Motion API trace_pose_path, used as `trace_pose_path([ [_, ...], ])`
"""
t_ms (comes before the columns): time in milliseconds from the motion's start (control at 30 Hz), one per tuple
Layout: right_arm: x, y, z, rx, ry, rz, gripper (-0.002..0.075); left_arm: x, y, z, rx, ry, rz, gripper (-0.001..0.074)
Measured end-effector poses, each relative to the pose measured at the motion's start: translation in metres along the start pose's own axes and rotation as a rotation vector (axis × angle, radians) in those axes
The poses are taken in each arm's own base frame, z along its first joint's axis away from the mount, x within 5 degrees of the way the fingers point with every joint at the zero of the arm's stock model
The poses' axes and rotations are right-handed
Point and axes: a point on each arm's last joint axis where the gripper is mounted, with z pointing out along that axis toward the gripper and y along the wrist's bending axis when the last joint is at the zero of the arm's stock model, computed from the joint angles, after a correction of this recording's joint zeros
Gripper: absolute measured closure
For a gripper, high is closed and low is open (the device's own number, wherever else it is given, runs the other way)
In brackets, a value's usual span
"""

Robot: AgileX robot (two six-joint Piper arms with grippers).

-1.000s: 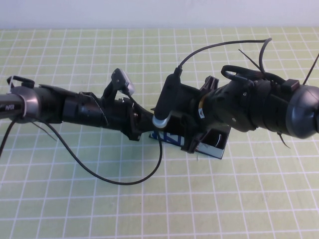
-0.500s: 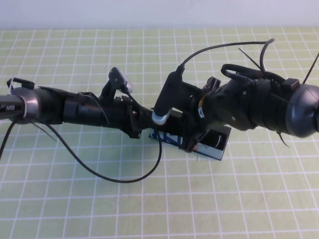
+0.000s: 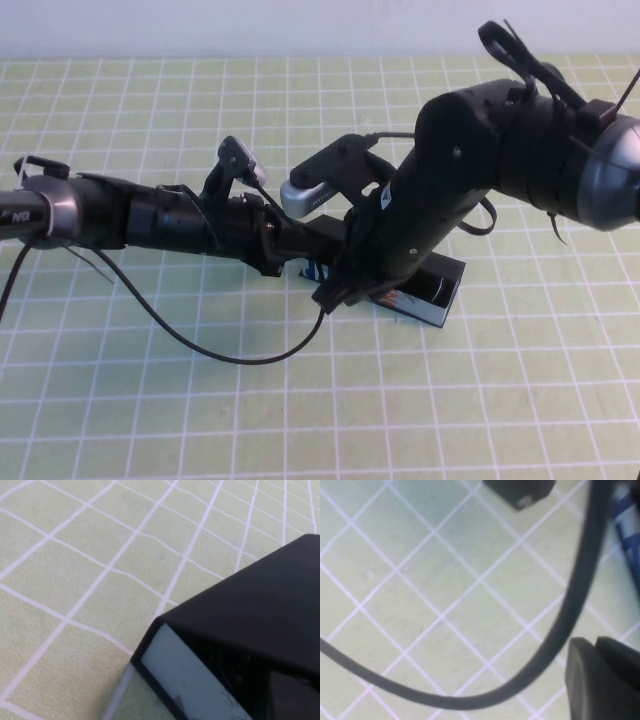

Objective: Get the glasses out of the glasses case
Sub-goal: Pick up the glasses from the glasses case

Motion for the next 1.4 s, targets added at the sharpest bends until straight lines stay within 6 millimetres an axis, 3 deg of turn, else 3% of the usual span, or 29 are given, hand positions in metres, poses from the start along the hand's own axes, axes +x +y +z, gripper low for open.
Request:
trace_pose_path([
  [300, 0.008, -0.021, 0.017, 0.166, 0.039, 0.160, 0.0741, 0.001, -0.001, 0.000, 0.017, 0.007, -0.021, 0.0739],
  [667, 0.009, -0.090, 0.021, 0.225, -0.098, 0.345, 0.0742, 0.004, -0.006, 0.001, 0.077, 0.024, -0.054, 0.0739],
  [933, -0.011, -0.106, 0.024, 0.220, -0.148, 0.342, 0.0742, 0.007, -0.010, -0.001, 0.121, 0.069, -0.100, 0.0739],
  [1233, -0.029, -0.126, 0.056, 0.191, -0.082, 0.371, 0.0742, 0.008, -0.013, -0.001, 0.152, 0.084, -0.111, 0.0739],
  [1400, -0.040, -0.126, 0.053, 0.140, -0.096, 0.375, 0.0742, 0.009, -0.013, -0.001, 0.154, 0.089, -0.113, 0.0739],
])
